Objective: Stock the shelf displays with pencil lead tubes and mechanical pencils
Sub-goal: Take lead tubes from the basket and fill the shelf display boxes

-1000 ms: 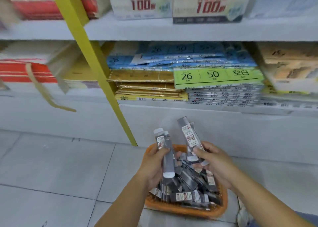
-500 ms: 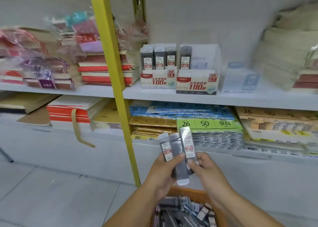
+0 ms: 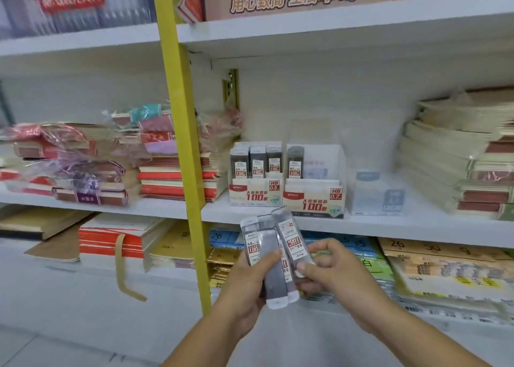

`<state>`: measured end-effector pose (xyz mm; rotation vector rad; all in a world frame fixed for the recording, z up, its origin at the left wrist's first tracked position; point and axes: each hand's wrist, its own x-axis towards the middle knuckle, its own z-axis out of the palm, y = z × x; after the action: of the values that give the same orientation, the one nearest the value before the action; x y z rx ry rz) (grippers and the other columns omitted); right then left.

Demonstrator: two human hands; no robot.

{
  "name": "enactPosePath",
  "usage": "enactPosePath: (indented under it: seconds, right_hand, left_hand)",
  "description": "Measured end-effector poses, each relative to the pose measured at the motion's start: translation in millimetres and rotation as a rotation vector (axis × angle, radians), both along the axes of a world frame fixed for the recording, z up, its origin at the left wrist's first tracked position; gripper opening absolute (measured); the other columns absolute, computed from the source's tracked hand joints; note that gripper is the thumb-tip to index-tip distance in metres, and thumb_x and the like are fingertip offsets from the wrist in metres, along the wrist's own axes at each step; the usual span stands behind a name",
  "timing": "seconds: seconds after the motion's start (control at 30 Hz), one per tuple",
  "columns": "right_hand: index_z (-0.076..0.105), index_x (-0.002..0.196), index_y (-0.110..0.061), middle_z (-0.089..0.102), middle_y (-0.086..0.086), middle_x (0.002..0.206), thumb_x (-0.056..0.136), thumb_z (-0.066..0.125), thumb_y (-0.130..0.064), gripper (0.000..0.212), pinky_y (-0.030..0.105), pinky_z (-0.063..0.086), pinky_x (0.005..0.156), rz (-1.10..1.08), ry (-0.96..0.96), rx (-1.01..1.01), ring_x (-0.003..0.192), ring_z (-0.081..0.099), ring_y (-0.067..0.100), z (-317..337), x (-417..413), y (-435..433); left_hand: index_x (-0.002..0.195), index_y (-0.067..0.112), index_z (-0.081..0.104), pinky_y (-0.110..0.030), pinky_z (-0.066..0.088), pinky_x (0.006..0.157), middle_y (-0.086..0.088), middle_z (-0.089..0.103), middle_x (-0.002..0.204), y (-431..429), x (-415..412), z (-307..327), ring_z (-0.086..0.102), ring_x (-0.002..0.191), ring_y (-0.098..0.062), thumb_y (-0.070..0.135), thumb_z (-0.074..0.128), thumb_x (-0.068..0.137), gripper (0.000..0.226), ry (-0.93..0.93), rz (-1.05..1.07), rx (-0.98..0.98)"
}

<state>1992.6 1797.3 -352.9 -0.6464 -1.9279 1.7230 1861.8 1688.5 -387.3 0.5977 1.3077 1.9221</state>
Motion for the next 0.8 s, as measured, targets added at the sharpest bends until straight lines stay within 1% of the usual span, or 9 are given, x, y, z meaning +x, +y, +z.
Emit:
enactPosePath:
  seconds: [0.13, 0.23, 0.33, 0.4, 0.5, 0.6, 0.63, 0.73, 0.8]
  right_hand:
    - [0.059, 0.101, -0.022, 0.074, 0.001, 0.084, 0.086, 0.07, -0.006, 0.024, 0.029, 0.058, 0.056, -0.047, 0.086, 0.045, 0.071, 0.074, 0.025, 12, -9, -3]
    - [0.066, 0.093, -0.029, 0.073, -0.003, 0.085, 0.091, 0.063, -0.008, 0.021, 0.023, 0.056, 0.056, -0.114, 0.165, 0.112, 0.072, 0.073, 0.019, 18, -9, -5]
    - [0.067, 0.099, -0.032, 0.073, -0.004, 0.084, 0.095, 0.059, -0.015, 0.019, 0.013, 0.051, 0.058, -0.162, 0.183, 0.243, 0.071, 0.07, 0.011, 28, -4, -3]
    - [0.064, 0.103, -0.033, 0.072, -0.008, 0.084, 0.092, 0.06, -0.017, 0.02, 0.012, 0.052, 0.061, -0.171, 0.218, 0.37, 0.072, 0.069, 0.005, 50, -6, -2]
    - [0.054, 0.097, -0.036, 0.07, -0.006, 0.089, 0.087, 0.067, -0.019, 0.024, 0.019, 0.055, 0.068, -0.226, 0.344, 0.581, 0.078, 0.069, 0.004, 104, -23, 8]
    - [0.048, 0.085, -0.038, 0.064, -0.015, 0.083, 0.086, 0.071, -0.02, 0.028, 0.006, 0.046, 0.064, -0.268, 0.323, 0.934, 0.076, 0.062, -0.005, 154, -54, 18]
    - [0.048, 0.083, -0.036, 0.062, -0.018, 0.081, 0.086, 0.07, -0.021, 0.027, 0.006, 0.043, 0.063, -0.253, 0.289, 1.026, 0.075, 0.06, -0.008, 164, -66, 21]
    - [0.05, 0.089, -0.032, 0.059, -0.02, 0.081, 0.089, 0.067, -0.026, 0.018, 0.018, 0.042, 0.065, -0.194, 0.143, 1.179, 0.077, 0.056, -0.004, 177, -100, 35]
    - [0.052, 0.091, -0.03, 0.06, -0.017, 0.083, 0.089, 0.066, -0.027, 0.015, 0.025, 0.043, 0.066, -0.155, 0.061, 1.203, 0.079, 0.056, 0.001, 179, -120, 44]
  left_hand:
    - [0.122, 0.025, 0.065, -0.041, 0.062, 0.073, -0.007, 0.077, 0.109, 1, -8, 9, 0.075, 0.097, -0.028, 0.023, 0.069, 0.092, 0.03, 0.0, 0.071, 0.028]
    - [0.12, 0.023, 0.064, -0.036, 0.061, 0.064, -0.009, 0.078, 0.106, -5, -17, 17, 0.077, 0.093, -0.027, 0.022, 0.069, 0.093, 0.028, 0.001, 0.153, 0.058]
    - [0.119, 0.027, 0.064, -0.033, 0.06, 0.06, -0.009, 0.078, 0.104, -13, -24, 24, 0.077, 0.09, -0.027, 0.022, 0.068, 0.093, 0.026, 0.024, 0.199, 0.085]
    - [0.119, 0.025, 0.064, -0.031, 0.06, 0.059, -0.007, 0.079, 0.103, -17, -29, 30, 0.077, 0.089, -0.026, 0.023, 0.067, 0.094, 0.025, 0.039, 0.218, 0.109]
    - [0.122, 0.023, 0.063, -0.031, 0.06, 0.06, -0.005, 0.079, 0.103, -20, -40, 41, 0.077, 0.089, -0.025, 0.023, 0.067, 0.094, 0.028, 0.074, 0.242, 0.155]
    - [0.124, 0.024, 0.061, -0.033, 0.061, 0.064, -0.003, 0.079, 0.104, -20, -51, 47, 0.077, 0.091, -0.026, 0.024, 0.067, 0.093, 0.032, 0.104, 0.267, 0.191]
    - [0.123, 0.026, 0.061, -0.035, 0.062, 0.066, -0.002, 0.079, 0.104, -20, -54, 48, 0.077, 0.091, -0.026, 0.025, 0.068, 0.092, 0.031, 0.111, 0.273, 0.194]
    - [0.118, 0.03, 0.062, -0.041, 0.064, 0.072, 0.002, 0.079, 0.102, -18, -63, 48, 0.077, 0.09, -0.024, 0.027, 0.069, 0.092, 0.027, 0.125, 0.283, 0.191]
    - [0.117, 0.033, 0.061, -0.044, 0.064, 0.074, 0.003, 0.079, 0.102, -15, -69, 46, 0.077, 0.089, -0.023, 0.027, 0.069, 0.092, 0.026, 0.135, 0.283, 0.183]
